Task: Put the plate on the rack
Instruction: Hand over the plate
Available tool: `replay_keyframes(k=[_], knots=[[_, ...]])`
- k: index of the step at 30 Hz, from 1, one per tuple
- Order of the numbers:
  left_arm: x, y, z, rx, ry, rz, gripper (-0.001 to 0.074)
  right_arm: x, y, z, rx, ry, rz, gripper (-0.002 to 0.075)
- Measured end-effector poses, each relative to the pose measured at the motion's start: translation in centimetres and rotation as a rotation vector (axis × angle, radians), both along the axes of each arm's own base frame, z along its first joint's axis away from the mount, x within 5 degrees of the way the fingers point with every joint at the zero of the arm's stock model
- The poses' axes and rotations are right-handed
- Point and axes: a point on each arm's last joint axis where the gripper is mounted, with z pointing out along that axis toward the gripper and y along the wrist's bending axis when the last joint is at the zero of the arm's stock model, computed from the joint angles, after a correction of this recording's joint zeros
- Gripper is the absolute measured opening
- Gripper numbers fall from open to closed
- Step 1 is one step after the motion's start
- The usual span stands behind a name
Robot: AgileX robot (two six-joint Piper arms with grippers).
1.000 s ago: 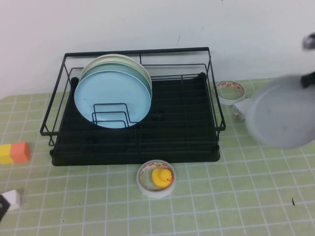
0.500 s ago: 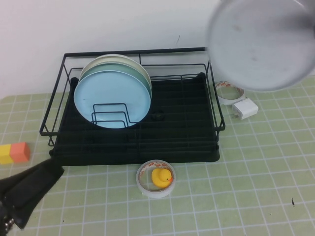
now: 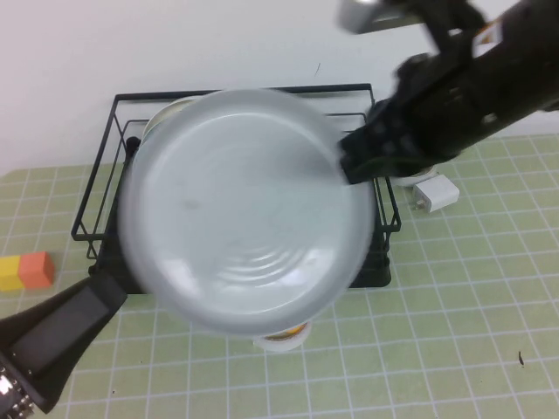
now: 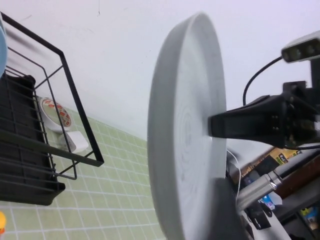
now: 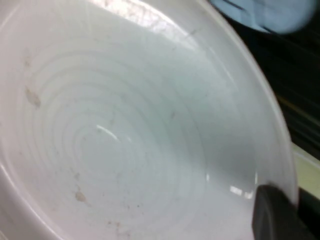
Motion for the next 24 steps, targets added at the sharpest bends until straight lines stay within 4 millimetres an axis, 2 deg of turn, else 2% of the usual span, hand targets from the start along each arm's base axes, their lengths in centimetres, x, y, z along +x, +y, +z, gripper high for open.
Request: replay_keyframes(k=[2, 3, 6, 10, 12, 16, 17, 24], knots=[[0.1, 0.1, 0.0, 0.004, -0.002, 0.009, 0.0472, -0.7, 1.2, 0.2, 0.017, -0.022, 0.032, 0.0009], [0.1, 0.1, 0.0, 0.009, -0.008, 0.015, 0.0502, -1.1, 1.7, 0.3, 0.021, -0.028, 0.051, 0.0009], [0.2, 0.3, 0.0, 0.038, -0.031, 0.039, 0.0529, -2.1, 2.8, 0.4, 0.041, -0.022, 0.09, 0.0009], [0.4, 0.5, 0.0, 0.088, -0.071, 0.072, 0.0436, -3.2, 4.0, 0.5, 0.073, -0.006, 0.141, 0.0009], [0.4, 0.5, 0.0, 0.103, -0.084, 0.08, 0.0358, -3.5, 4.3, 0.6, 0.089, -0.007, 0.164, 0.0009], [0.5, 0.6, 0.0, 0.164, -0.132, 0.099, 0.0137, -3.6, 4.6, 0.8, 0.116, -0.028, 0.2, 0.0009], [0.6, 0.7, 0.0, 0.188, -0.152, 0.113, 0.0106, -3.6, 4.6, 0.9, 0.116, -0.042, 0.214, 0.0009], [0.7, 0.9, 0.2, 0.468, -0.4, 0.154, 0.0109, -3.0, 5.0, 1.3, 0.09, -0.277, 0.373, 0.0009]])
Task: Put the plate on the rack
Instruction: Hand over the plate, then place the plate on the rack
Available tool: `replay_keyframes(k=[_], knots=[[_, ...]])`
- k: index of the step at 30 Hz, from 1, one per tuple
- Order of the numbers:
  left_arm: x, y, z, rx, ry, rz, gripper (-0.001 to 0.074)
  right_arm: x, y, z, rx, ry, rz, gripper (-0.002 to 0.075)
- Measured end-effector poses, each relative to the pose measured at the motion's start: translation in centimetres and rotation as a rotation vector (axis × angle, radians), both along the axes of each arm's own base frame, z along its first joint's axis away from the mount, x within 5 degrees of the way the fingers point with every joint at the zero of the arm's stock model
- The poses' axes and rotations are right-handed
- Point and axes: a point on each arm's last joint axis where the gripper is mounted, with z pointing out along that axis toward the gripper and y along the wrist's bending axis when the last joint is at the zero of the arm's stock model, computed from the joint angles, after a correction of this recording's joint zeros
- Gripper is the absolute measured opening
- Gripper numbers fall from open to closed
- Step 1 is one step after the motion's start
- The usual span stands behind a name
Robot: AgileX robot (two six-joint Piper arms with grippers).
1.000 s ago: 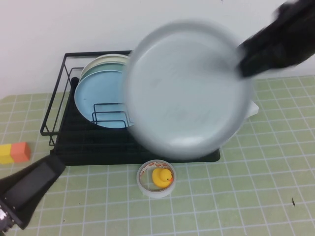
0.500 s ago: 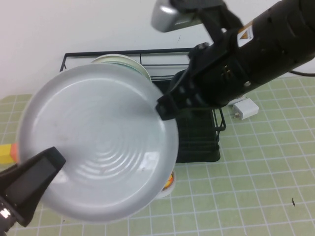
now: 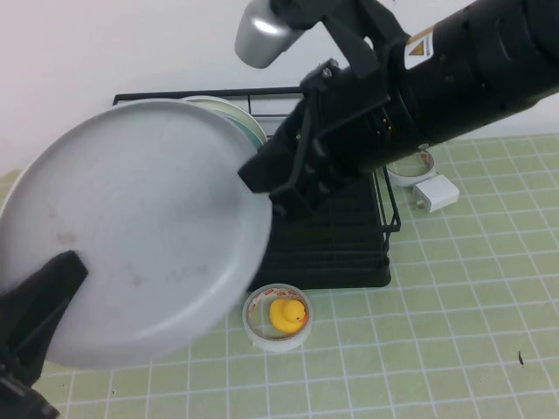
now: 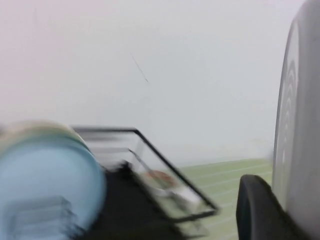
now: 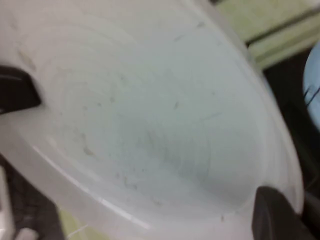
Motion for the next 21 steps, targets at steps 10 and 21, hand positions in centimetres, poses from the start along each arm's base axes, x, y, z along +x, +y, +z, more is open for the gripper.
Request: replay_keyframes(k=[10, 21], knots=[[0.2, 0.3, 0.3, 0.448, -0.313, 0.072, 0.0105, 0.1, 0.3, 0.3, 0.019, -0.072, 0.025, 0.0221], [1.6, 0.8, 0.9, 0.671, -0.384, 0.14, 0.0104, -3.8, -3.1, 5.4, 0.091, -0.177, 0.036, 0.0365]])
